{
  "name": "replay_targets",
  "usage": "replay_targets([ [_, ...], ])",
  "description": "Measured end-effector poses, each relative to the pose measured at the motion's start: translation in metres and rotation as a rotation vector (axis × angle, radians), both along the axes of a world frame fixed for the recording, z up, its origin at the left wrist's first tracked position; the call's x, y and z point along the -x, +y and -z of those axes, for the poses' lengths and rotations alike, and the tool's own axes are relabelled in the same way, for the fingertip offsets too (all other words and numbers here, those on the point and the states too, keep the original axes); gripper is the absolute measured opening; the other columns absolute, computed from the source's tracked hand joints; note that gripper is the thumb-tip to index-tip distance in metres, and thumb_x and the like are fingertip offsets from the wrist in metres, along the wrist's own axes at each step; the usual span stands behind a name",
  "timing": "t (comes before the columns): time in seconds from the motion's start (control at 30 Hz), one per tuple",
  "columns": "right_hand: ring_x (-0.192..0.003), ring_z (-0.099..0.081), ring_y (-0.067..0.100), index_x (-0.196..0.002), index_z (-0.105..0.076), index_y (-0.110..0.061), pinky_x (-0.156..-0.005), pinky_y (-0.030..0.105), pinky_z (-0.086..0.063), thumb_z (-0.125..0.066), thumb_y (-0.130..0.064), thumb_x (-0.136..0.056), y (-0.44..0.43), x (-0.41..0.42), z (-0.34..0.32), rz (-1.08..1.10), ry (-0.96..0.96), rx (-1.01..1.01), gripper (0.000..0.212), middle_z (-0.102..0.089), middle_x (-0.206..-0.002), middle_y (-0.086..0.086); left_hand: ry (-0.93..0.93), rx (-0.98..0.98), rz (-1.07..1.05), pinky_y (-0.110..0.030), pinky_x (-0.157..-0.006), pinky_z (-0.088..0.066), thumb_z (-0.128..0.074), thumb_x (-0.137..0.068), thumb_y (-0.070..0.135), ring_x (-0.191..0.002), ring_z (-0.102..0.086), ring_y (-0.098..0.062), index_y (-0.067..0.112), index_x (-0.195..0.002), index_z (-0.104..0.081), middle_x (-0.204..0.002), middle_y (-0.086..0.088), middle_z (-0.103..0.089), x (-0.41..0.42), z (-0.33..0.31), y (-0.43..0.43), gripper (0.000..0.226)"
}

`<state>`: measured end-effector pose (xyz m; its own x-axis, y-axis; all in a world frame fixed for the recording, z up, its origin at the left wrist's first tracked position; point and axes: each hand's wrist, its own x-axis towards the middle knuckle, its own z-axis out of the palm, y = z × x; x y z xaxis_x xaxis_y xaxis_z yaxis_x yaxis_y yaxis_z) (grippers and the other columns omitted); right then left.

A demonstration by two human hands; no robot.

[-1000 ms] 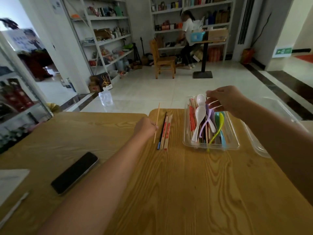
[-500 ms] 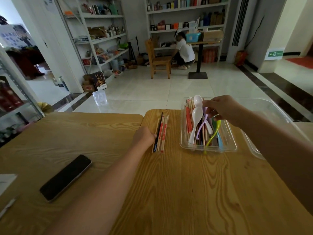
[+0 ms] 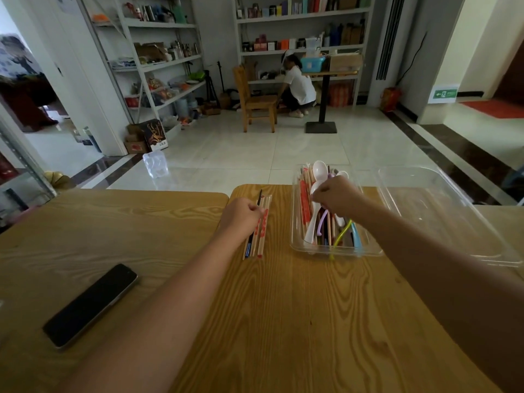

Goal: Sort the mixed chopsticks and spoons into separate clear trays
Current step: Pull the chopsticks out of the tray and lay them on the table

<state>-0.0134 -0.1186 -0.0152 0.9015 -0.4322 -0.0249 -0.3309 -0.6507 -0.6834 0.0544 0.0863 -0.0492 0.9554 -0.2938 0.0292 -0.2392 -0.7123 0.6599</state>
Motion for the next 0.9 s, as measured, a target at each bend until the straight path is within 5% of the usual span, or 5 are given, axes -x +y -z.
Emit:
replay_targets([
  [0.13,-0.077,-0.067,0.017,-0.101,-0.062,-0.001,-0.095,0.039,-0.053,-0.060,-0.016,-0.094,0.028,-0.004,0.016,-0.055,0.119,0.234,0.017,-0.066,-0.086,0.010,-0.010,0.111,0.058,-0.019,-0.054,-0.040,-0.058,-0.098,0.033,-0.061,-0.057,-0.006,0.016,-0.100,-0.068,-0.075,0.008,-0.063,0.009,-0.017,-0.014,0.020],
  [0.33,-0.102,-0.066,0.030,-0.115,-0.060,-0.004,-0.086,0.038,-0.056,-0.055,-0.010,-0.095,0.050,-0.002,0.016,-0.035,0.174,0.440,0.021,-0.065,-0.110,0.014,0.020,0.210,0.129,-0.031,-0.077,-0.057,-0.059,-0.098,0.031,-0.084,-0.070,-0.018,0.017,-0.101,-0.067,-0.090,0.001,-0.071,0.021,-0.027,-0.025,0.016],
  [0.5,-0.069,-0.066,0.019,-0.090,-0.056,-0.006,-0.061,0.028,-0.057,-0.063,-0.019,-0.090,0.034,-0.005,0.019,0.090,0.162,0.106,0.014,-0.063,-0.079,0.009,0.090,0.264,0.141,-0.042,-0.085,-0.059,-0.061,-0.096,0.029,-0.087,-0.070,-0.017,0.026,-0.090,-0.063,-0.093,0.001,-0.071,0.022,-0.020,-0.024,0.007],
  [0.67,-0.041,-0.055,0.002,-0.085,-0.068,-0.010,-0.043,0.015,-0.044,-0.065,-0.030,-0.093,0.017,0.013,0.037,0.128,-0.156,-0.298,0.022,-0.063,-0.064,0.002,0.171,0.266,0.184,-0.037,-0.090,-0.057,-0.062,-0.095,0.020,-0.090,-0.068,-0.014,0.017,-0.096,-0.066,-0.095,0.001,-0.070,0.029,-0.017,-0.029,0.005],
  [0.9,-0.045,-0.042,0.006,-0.088,-0.071,-0.012,-0.045,0.020,-0.037,-0.061,-0.029,-0.096,0.015,0.027,0.034,0.111,-0.390,-0.551,0.022,-0.051,-0.056,-0.001,0.219,0.336,0.226,-0.033,-0.085,-0.058,-0.065,-0.093,0.023,-0.086,-0.070,-0.015,0.017,-0.096,-0.067,-0.093,0.000,-0.072,0.042,-0.026,-0.051,0.007],
])
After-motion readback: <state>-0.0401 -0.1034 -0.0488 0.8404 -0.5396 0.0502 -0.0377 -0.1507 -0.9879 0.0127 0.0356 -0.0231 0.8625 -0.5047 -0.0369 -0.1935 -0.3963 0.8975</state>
